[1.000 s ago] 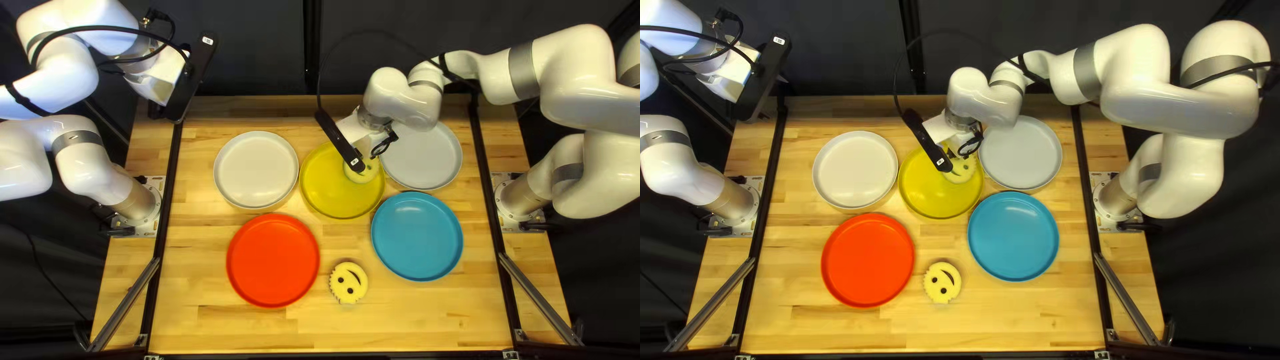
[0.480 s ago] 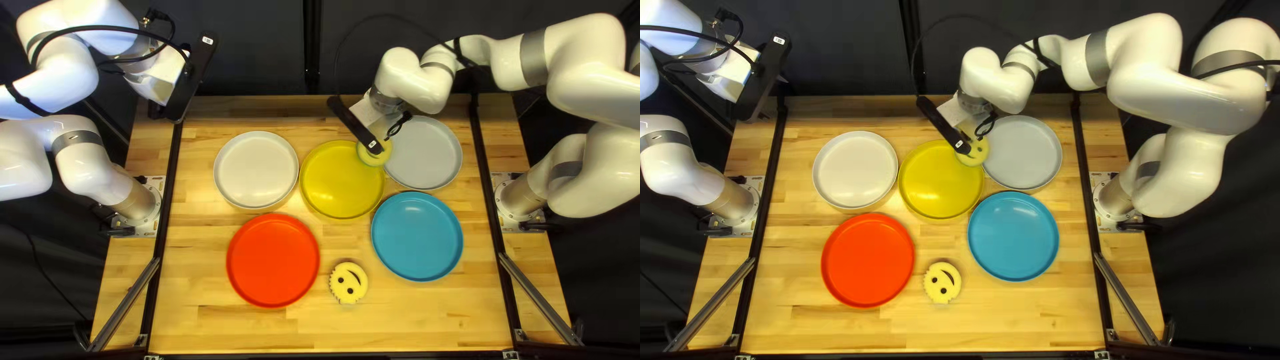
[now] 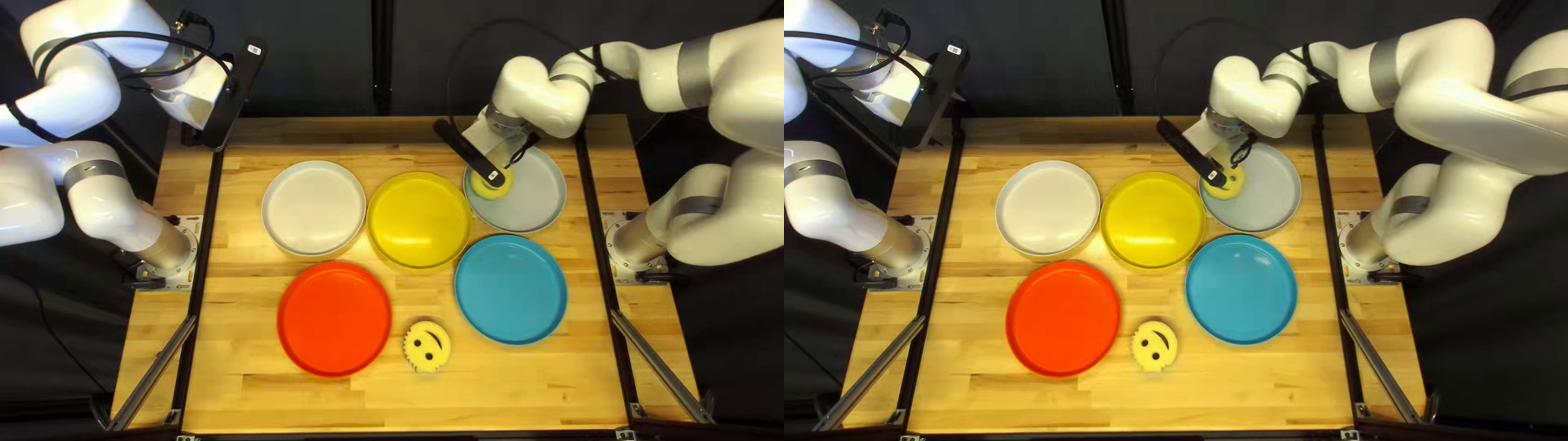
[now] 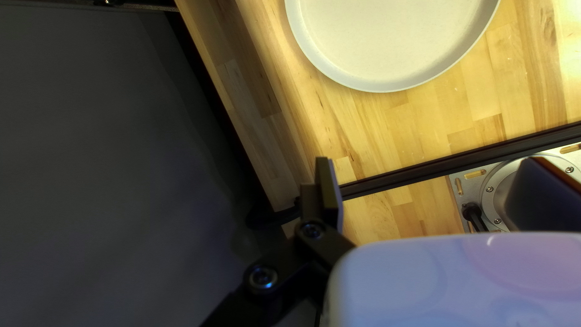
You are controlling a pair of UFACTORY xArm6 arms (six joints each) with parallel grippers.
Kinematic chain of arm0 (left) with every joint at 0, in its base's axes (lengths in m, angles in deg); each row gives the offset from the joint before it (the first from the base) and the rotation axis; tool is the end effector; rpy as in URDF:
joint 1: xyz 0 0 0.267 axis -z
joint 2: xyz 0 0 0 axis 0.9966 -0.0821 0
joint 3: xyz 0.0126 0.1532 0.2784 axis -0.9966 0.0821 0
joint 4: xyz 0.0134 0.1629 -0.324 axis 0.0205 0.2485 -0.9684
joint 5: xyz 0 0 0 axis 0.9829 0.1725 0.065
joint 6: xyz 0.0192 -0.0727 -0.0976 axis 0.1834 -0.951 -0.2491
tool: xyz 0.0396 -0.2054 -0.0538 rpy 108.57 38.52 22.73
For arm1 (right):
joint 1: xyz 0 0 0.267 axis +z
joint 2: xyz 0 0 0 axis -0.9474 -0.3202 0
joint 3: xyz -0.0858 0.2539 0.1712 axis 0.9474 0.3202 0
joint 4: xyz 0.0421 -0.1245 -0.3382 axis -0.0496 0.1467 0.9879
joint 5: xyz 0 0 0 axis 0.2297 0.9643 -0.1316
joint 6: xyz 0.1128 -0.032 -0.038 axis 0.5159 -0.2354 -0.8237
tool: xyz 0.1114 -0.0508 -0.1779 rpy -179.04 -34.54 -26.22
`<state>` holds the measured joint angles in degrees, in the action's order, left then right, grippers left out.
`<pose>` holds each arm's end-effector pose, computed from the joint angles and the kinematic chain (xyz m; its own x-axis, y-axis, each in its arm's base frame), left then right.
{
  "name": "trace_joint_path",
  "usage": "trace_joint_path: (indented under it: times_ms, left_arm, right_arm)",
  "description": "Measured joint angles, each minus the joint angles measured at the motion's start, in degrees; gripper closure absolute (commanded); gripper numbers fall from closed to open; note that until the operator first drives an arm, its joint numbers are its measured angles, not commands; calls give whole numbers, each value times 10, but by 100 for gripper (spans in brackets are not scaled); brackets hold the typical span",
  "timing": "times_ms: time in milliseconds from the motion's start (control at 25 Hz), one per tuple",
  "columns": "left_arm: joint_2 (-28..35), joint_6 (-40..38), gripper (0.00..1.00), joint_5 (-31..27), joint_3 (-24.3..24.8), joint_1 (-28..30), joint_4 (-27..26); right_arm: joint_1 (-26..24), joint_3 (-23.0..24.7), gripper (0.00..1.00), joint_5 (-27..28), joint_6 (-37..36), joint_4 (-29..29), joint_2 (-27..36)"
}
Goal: Pick up sponge and scrub the plate
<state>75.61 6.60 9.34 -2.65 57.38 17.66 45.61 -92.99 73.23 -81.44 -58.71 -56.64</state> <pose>0.2246 0.1339 0.2905 0.8981 -0.4291 0.0961 -0.4050 -0.8923 -0.1995 0.3466 -0.1653 0.0791 0.7595 0.6504 0.0132 0.6502 -0.7596 0.0156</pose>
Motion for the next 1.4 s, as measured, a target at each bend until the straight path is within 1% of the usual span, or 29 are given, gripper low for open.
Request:
trace_joint_path:
  times_ms: [200,320,480,600,800,960,1080,1280,1400]
  left_arm:
    - [0,0,0,0,0,0,0]
    - [0,0,0,0,0,0,0]
    - [0,0,0,0,0,0,0]
    - [0,0,0,0,0,0,0]
    - [0,0,0,0,0,0,0]
    - [0,0,0,0,0,0,0]
    - [0,0,0,0,0,0,0]
    - [0,0,0,0,0,0,0]
    - [0,0,0,0,0,0,0]
  right_arm:
    - [2,-1,100,-5,6,4,-8]
    - [10,4,100,-24,29,14,-19]
    - [26,26,100,-55,65,26,-25]
    - [33,31,100,-73,79,31,-41]
    - [14,15,100,-78,65,32,-67]
    - [-15,-11,100,-77,45,37,-98]
    - [-33,-22,100,-74,33,41,-110]
    - [-47,-13,100,-68,29,48,-99]
    - [-41,4,100,-66,37,50,-82]
